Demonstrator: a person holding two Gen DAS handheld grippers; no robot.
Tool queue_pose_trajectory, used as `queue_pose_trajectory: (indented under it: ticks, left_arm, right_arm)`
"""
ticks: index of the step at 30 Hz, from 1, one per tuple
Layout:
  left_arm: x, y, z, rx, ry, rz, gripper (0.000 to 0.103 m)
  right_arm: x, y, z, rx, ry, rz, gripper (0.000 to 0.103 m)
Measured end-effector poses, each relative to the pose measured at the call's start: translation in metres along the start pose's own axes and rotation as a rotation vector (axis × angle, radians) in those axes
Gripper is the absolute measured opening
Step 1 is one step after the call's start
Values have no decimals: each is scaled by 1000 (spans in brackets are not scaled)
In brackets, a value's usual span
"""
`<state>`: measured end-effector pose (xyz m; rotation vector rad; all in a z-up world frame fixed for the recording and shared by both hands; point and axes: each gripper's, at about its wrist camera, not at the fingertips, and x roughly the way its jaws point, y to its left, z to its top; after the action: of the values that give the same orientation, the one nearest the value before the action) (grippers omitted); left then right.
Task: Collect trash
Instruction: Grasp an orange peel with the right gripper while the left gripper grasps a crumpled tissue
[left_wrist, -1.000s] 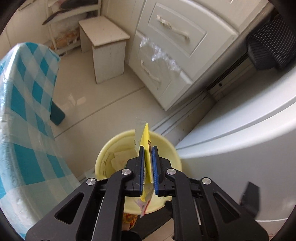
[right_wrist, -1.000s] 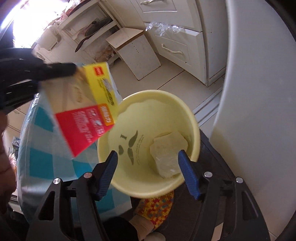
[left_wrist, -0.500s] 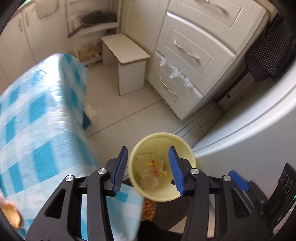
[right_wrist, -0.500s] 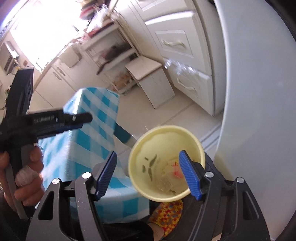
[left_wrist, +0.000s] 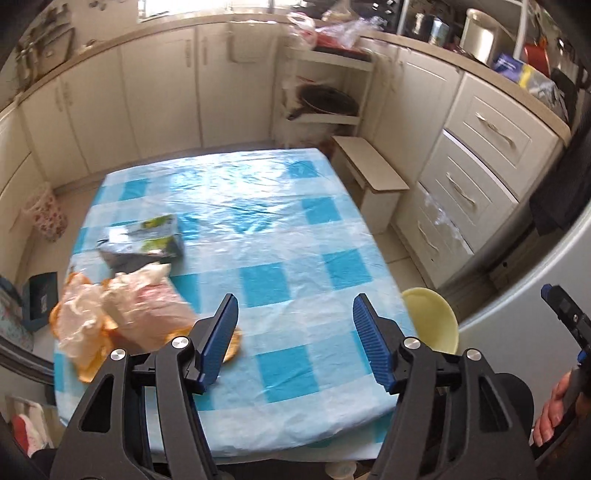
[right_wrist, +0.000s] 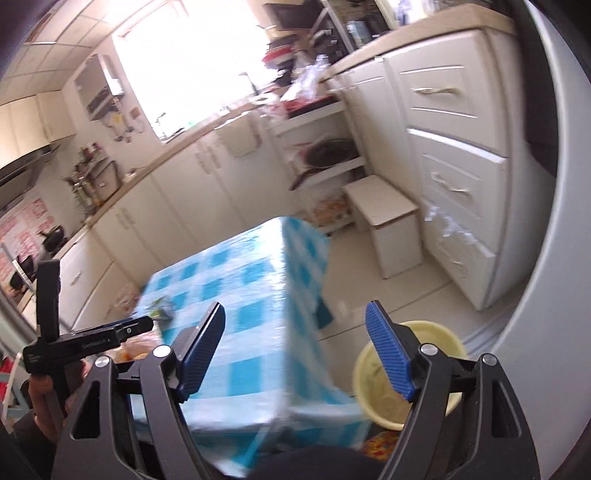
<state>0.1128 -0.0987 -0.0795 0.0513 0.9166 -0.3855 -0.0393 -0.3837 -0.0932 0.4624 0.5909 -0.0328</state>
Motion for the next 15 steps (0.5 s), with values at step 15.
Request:
queue_pose_trajectory:
  ticks: [15]
  left_arm:
    - [-21,170,-36,-338,-45,53,63]
  right_arm:
    - [144,202,-93,-382,315,177,77]
